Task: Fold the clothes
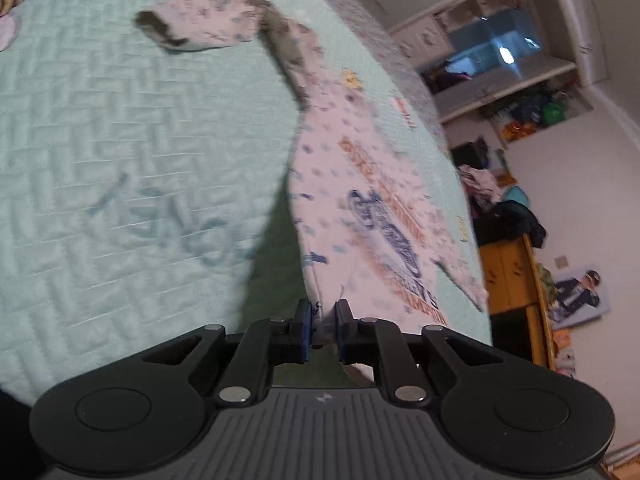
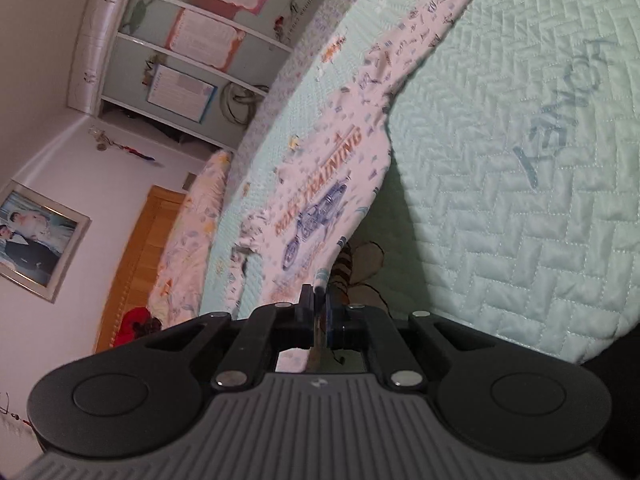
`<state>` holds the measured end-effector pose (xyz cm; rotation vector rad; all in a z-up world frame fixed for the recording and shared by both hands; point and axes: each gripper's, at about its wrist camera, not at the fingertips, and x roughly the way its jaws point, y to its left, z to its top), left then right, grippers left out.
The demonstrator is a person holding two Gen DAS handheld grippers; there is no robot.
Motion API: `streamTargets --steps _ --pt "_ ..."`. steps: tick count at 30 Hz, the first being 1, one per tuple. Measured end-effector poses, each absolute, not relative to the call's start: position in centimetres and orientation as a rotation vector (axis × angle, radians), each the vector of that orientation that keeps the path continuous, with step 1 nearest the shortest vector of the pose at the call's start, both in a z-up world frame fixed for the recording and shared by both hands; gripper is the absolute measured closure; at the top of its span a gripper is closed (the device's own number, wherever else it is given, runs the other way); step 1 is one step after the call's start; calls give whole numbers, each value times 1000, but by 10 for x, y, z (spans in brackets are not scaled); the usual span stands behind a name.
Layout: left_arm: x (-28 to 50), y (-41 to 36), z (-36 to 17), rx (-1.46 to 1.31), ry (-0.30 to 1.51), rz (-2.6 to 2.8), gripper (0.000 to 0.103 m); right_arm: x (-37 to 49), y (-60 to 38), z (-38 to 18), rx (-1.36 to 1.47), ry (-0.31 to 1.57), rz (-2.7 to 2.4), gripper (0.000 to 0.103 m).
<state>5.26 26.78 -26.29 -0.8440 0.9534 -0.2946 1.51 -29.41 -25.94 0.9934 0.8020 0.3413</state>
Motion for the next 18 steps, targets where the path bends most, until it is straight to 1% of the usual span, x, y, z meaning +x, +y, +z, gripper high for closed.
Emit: streamTargets --steps 2,3,4,6,8,12,13,14,15,16,17,18 --pt "52 268 -280 -790 1057 -226 87 13 -297 -277 1015 846 281 97" --pt "48 268 -288 -752 1094 -176 88 10 -298 -285 1028 865 249 97" --pt "42 271 -293 -753 1094 -164 93 7 -299 -292 1039 877 221 97" --pt "29 283 -297 -814 1062 -160 91 -2 -302 -291 1033 857 178 94" --pt "20 290 -288 -812 1019 -148 80 -12 -306 -285 1013 817 141 93" --pt "12 289 -254 -705 900 -139 71 -12 -305 -259 971 686 166 91" --pt "12 285 -243 -673 858 -144 63 -6 -300 -254 976 655 201 86" --pt "15 275 -232 -629 816 -147 53 2 -294 -252 988 632 234 75" --pt "18 264 -222 -585 774 -151 47 12 -287 -254 1011 622 266 68" --pt "24 250 -214 -536 745 -163 39 23 -280 -257 1033 612 298 54" --pt "30 235 -207 -486 716 -176 34 34 -274 -262 1056 604 318 47" --pt "37 220 -205 -442 706 -203 33 44 -268 -271 1079 598 319 46"
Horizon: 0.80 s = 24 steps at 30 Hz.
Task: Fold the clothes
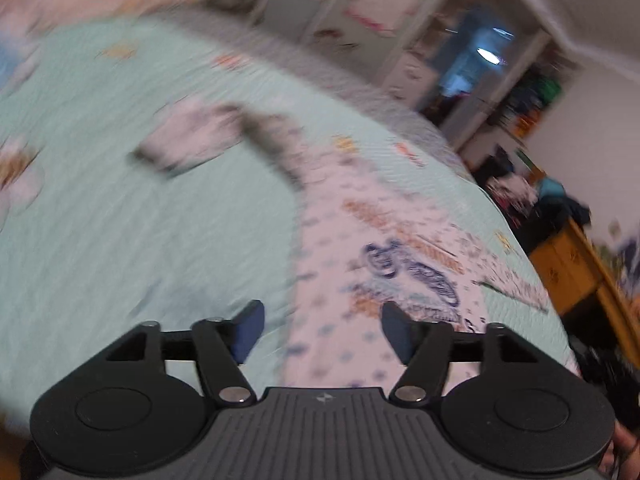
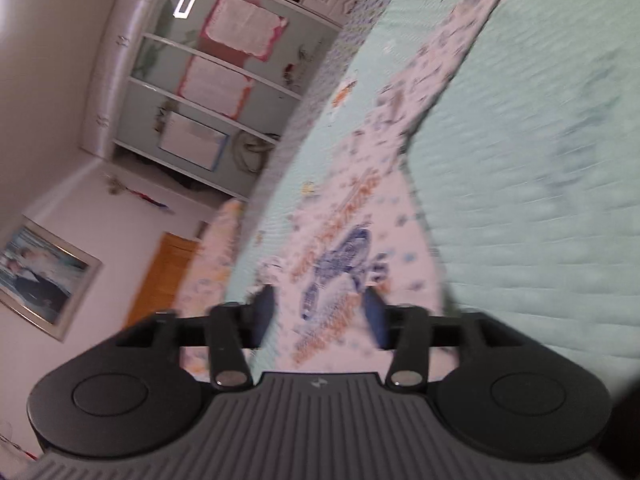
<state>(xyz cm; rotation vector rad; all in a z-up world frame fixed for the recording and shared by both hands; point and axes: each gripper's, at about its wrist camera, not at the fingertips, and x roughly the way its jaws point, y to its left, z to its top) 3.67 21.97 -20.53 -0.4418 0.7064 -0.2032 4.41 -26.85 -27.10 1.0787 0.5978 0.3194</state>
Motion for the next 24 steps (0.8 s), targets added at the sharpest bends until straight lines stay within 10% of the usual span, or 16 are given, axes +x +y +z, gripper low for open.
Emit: streamTargets --steps 3,5,7,15,18,24 --pt "60 180 -222 -353 763 -283 34 67 -257 -318 1205 677 315 47" --pt "64 172 -247 -310 863 -282 45 65 -249 -345 1242 792 314 83" --pt "57 173 -268 -286 910 -284 53 47 -253 -352 1238 871 323 93" --pt "26 208 -252 -324 835 -252 45 28 -253 -297 1023 824 411 72" --pt "33 207 -241 -336 800 -237 42 64 -237 -285 970 791 412 51" --pt "22 204 -237 -335 790 -245 40 80 -229 -324 948 981 369 55"
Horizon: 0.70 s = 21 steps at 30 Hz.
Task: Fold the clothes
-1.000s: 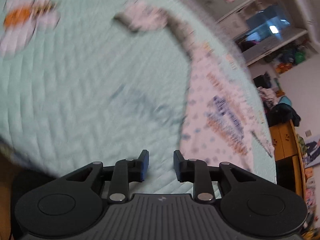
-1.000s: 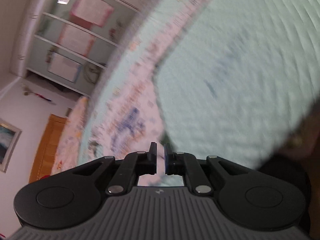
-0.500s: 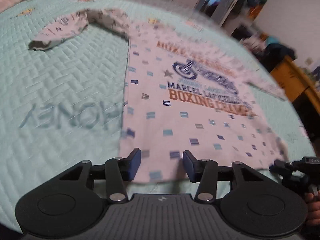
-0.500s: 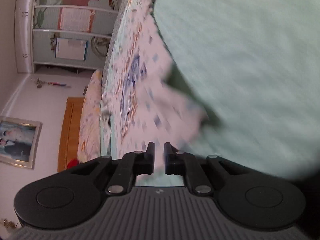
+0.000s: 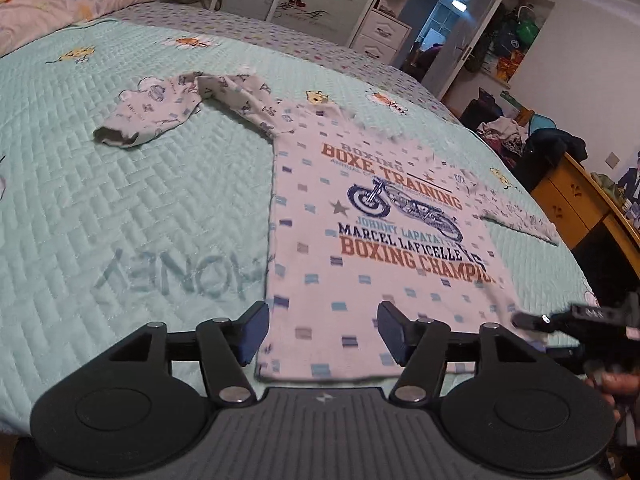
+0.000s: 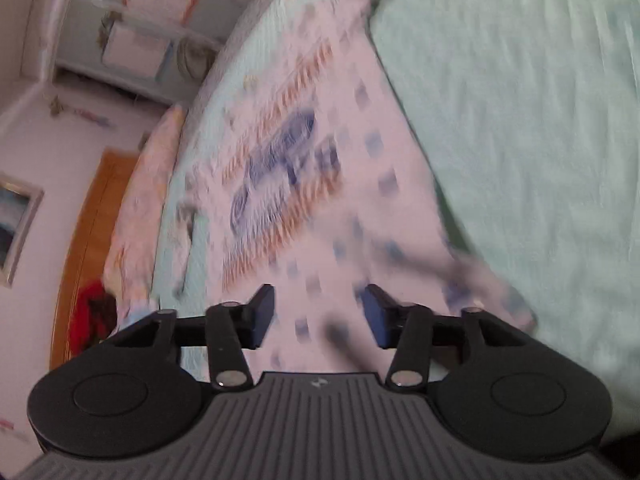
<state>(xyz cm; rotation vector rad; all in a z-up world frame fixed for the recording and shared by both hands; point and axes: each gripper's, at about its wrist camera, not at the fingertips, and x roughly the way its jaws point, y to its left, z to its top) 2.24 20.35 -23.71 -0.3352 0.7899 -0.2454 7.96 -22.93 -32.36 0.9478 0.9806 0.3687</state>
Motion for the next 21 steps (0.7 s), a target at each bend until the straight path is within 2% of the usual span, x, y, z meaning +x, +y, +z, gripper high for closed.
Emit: streamTargets --steps 3,8,14,18,21 --pt "17 210 -244 -375 798 -241 40 53 -230 -324 975 1009 451 55" --pt "21 205 -242 -384 791 -259 40 39 -242 -299 853 850 393 49" --pt "20 207 -244 -374 807 -221 40 41 -185 -298 637 927 513 49" --pt "14 223 -254 -408 844 -159 39 24 -161 -313 730 971 558 49" --pt "13 248 -268 -540 896 -137 32 18 -171 -320 849 969 550 49"
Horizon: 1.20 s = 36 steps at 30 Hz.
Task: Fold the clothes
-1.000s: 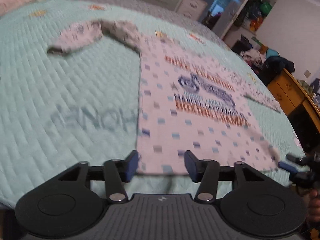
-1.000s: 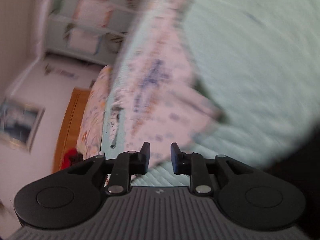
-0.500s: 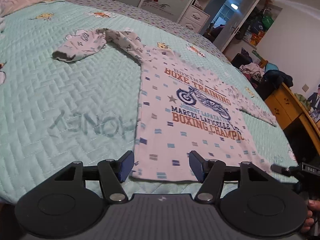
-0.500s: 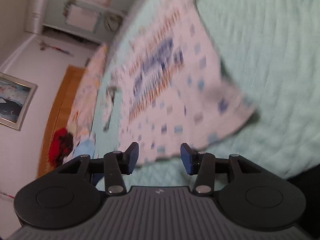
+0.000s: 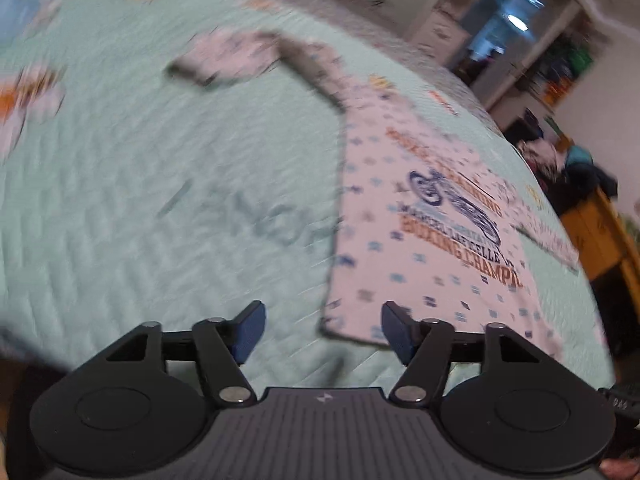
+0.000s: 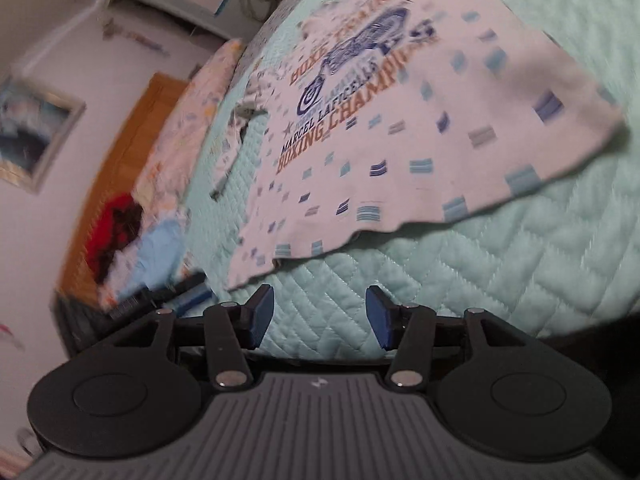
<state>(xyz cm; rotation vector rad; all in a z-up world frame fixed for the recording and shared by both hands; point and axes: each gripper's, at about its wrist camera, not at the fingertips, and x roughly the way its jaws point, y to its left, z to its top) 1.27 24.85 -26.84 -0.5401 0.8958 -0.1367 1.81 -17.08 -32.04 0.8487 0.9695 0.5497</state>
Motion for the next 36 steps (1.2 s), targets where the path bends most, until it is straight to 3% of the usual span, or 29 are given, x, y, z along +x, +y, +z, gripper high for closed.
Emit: streamTargets --steps 5,9,12,13,14,15,16,26,36 --pt "25 271 -293 -861 909 -239 22 16 -188 -315 934 925 513 48" --pt "42 265 -308 -1016 941 -317 27 13 -203 -315 965 906 463 46" --pt "52 255 -314 -1028 966 -346 38 11 -214 -315 990 887 432 42" --pt "55 254 -316 -1042 975 -354 50 10 -217 -315 997 882 423 40" --pt "57 252 -319 -1055 985 -362 79 10 -219 -316 1001 882 416 40" --pt "59 250 -320 -1052 994 -361 97 10 -220 -317 1006 884 413 40" --pt "59 248 -319 -1029 993 -348 100 10 -220 -318 1009 886 411 40" --pt "33 266 -280 -856 924 -224 102 4 -223 -306 970 834 425 37" --pt "37 277 -296 -822 973 -173 100 -10 -280 -302 1055 705 249 36"
